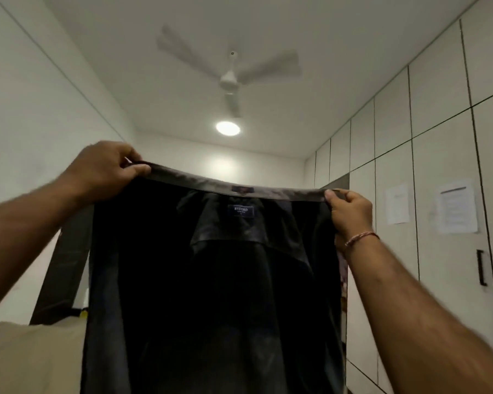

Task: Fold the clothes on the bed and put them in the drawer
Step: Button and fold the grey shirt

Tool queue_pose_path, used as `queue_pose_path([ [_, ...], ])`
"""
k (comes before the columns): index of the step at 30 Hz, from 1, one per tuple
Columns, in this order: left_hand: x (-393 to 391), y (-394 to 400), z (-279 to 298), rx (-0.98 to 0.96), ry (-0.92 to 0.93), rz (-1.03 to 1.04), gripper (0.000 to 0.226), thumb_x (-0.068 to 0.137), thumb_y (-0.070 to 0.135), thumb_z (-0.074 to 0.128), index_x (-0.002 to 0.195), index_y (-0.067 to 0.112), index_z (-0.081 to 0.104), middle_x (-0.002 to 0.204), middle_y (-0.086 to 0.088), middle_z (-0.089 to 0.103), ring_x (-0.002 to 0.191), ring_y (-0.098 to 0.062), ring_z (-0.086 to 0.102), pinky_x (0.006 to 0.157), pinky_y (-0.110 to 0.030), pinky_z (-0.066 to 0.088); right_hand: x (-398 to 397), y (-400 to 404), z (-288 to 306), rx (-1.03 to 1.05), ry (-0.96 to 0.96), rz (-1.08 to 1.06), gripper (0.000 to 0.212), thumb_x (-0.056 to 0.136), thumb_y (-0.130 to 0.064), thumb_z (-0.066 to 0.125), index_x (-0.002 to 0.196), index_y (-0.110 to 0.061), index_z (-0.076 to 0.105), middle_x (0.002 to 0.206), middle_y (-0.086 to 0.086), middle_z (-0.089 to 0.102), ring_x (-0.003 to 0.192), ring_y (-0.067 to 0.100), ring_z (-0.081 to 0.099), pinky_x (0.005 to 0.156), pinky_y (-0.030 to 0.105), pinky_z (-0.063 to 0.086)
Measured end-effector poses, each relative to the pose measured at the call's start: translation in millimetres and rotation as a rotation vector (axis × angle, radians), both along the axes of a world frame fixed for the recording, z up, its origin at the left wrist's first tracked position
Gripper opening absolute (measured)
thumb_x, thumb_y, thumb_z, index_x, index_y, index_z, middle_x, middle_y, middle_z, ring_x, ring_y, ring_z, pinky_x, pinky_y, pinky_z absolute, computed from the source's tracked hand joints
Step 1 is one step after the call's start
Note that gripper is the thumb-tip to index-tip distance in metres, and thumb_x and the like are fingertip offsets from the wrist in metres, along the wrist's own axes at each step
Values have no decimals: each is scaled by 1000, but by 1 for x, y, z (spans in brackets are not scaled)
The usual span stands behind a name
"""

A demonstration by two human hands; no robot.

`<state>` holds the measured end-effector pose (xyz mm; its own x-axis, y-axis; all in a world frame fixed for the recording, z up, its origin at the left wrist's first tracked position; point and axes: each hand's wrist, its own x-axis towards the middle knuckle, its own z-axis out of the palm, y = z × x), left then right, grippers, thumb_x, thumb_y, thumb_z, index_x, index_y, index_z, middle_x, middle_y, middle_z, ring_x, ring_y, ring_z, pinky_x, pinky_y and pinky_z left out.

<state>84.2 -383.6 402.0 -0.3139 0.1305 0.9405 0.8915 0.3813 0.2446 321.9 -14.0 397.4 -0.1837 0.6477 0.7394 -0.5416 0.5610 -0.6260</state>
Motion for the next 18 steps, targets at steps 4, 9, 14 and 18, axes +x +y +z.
queue_pose_path([
  [4, -1, -35, -16, 165, -171, -502, 3, 92, 23, 75, 93, 22, 78, 83, 2, 76, 74, -10, 71, 72, -20, 60, 50, 7, -16, 182, -209, 410, 32, 85, -27, 75, 109, -6, 71, 97, 11, 74, 88, 23, 71, 77, 32, 62],
  [9, -53, -15, -108, -333, -519, -197, 7, 83, 29, 84, 86, 23, 82, 86, -5, 78, 87, -24, 74, 80, -34, 60, 16, 29, -96, 218, -918, 10, 25, 80, -28, 88, 84, -4, 80, 80, 10, 75, 79, 21, 68, 80, 35, 58],
  [14, -48, 53, -249, -88, -488, 66, 15, 91, 32, 76, 101, 22, 80, 100, -6, 77, 95, -30, 71, 90, -41, 56, -50, 1, -228, 128, -898, -263, 50, 70, -36, 91, 45, -15, 53, 38, -12, 49, 46, 7, 48, 52, 25, 35],
  [18, 3, 86, -389, 113, -618, 19, 16, 94, 25, 72, 106, 19, 79, 101, -4, 78, 93, -23, 70, 83, -32, 51, -61, -35, -385, 96, -964, -258, 20, 86, -32, 79, 71, -19, 76, 68, -7, 71, 71, 12, 66, 63, 22, 43],
])
